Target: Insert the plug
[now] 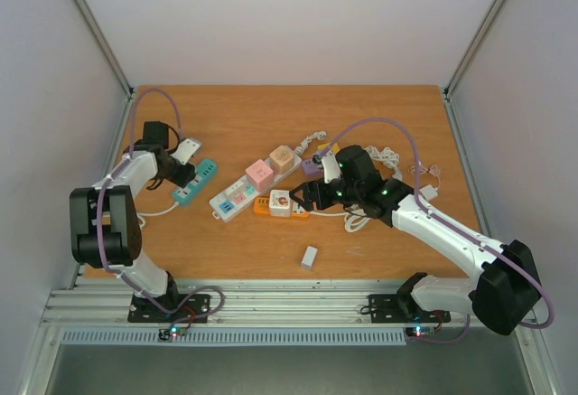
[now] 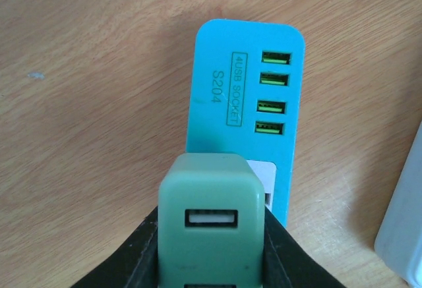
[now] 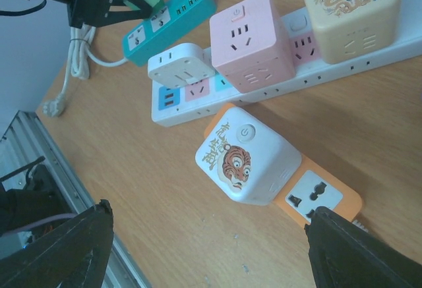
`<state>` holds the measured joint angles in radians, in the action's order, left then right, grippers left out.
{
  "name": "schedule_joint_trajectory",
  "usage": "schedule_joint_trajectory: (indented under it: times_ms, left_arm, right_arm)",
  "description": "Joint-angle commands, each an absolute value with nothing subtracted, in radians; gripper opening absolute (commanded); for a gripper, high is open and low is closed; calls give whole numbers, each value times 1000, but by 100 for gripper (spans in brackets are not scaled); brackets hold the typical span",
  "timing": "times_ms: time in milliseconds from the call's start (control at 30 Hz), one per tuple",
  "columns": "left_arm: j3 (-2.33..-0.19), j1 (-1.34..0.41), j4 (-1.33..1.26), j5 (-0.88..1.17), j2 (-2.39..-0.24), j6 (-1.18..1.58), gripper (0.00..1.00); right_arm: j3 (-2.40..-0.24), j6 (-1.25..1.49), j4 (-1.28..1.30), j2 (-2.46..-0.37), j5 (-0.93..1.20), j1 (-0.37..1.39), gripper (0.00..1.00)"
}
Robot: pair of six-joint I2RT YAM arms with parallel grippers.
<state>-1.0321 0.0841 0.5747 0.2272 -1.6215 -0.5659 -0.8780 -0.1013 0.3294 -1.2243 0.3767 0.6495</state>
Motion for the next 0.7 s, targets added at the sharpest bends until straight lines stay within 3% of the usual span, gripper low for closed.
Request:
schedule_joint_trajectory:
  times_ms: [0,433,667]
  left_arm:
    - [-1026,89,559,219,-1641,-593,10]
    - [-994,89,493,128,-1682,-581,11]
    - [-1006,87,550,188,-1754,-578,13]
  right_arm:
    - [-876,-89,318,-1224,391,645,81]
    - [-874,-101,305,-1220,407,646,81]
    - [-865,-102,288,-1199,403,645,81]
